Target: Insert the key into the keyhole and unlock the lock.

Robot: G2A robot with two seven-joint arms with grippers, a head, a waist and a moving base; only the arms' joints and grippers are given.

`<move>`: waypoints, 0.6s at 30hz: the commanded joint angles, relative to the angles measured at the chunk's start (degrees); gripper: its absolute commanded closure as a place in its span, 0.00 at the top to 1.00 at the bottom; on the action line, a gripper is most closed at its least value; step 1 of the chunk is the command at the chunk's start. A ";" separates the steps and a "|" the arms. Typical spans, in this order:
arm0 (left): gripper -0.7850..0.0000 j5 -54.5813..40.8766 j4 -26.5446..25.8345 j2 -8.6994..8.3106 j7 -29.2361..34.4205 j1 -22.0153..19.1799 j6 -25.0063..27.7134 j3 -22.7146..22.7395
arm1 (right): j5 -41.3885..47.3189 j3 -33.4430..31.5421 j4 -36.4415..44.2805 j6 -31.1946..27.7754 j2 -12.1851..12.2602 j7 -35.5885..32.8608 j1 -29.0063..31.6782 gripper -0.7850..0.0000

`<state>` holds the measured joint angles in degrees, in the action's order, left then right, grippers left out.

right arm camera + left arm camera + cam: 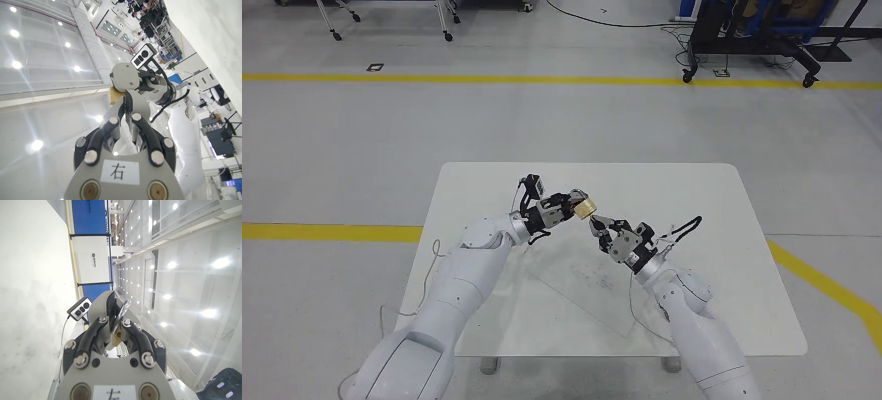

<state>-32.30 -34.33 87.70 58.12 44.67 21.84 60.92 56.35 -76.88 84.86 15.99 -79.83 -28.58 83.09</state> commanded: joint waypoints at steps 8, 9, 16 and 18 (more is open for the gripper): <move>0.00 0.11 -0.57 -0.06 -1.37 0.41 0.24 0.32 | -1.21 -0.29 1.13 0.53 0.55 -1.23 0.18 0.24; 0.00 0.19 -0.62 -0.06 -1.46 0.43 0.22 0.33 | -1.71 -0.28 1.41 0.23 0.61 -1.27 0.38 0.36; 0.00 0.35 -0.85 -0.18 -3.20 0.25 -1.17 0.76 | -5.85 -1.63 4.05 -3.32 1.39 -3.74 2.83 0.49; 0.00 2.30 -1.20 -0.33 -3.38 -0.26 -2.11 0.35 | -8.21 -2.96 5.81 -5.74 1.76 -3.85 4.39 0.50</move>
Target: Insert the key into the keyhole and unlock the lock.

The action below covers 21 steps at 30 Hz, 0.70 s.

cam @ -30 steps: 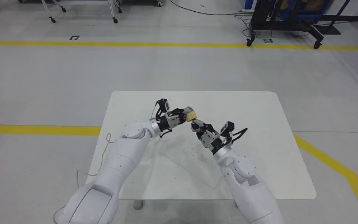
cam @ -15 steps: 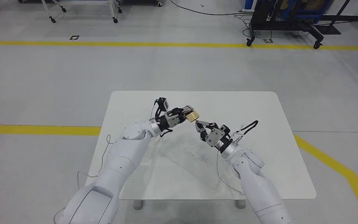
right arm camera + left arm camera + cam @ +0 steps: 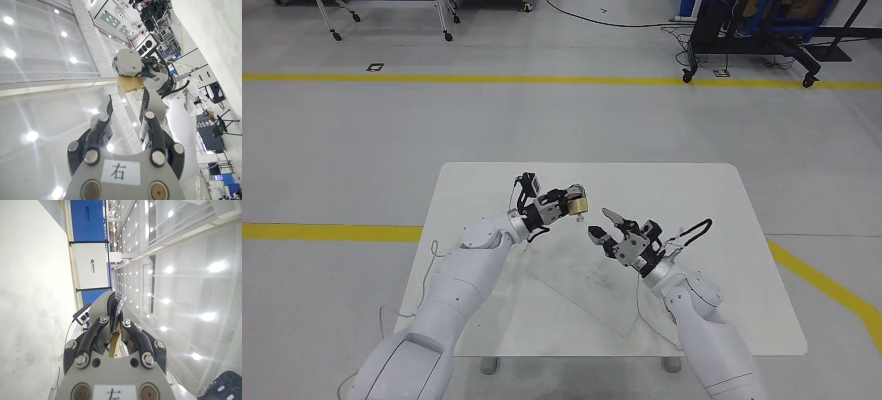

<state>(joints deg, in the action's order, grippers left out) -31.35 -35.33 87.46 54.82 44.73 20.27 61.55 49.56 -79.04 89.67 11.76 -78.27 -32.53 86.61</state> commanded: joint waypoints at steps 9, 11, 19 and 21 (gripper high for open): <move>0.00 29.84 -6.71 -1.65 -2.99 -3.00 -5.66 -7.69 | -16.27 -9.33 15.95 -14.16 1.69 7.89 12.95 1.00; 0.00 36.21 -8.67 -1.81 -2.74 -2.94 -8.68 -9.99 | -17.23 -10.68 18.55 -14.88 1.80 9.85 15.23 1.00; 0.00 50.51 -14.38 -2.16 0.87 -2.18 -15.85 -15.75 | -18.53 -11.64 22.09 -15.72 1.85 12.60 18.34 1.00; 0.12 52.28 -15.10 -2.30 1.48 -2.06 -16.92 -16.23 | -18.53 -11.64 22.09 -15.72 1.85 12.60 18.34 1.00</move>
<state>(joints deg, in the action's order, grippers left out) 19.82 -50.07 85.24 56.11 42.62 3.98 45.57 31.02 -90.68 111.76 -3.97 -76.42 -19.92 104.95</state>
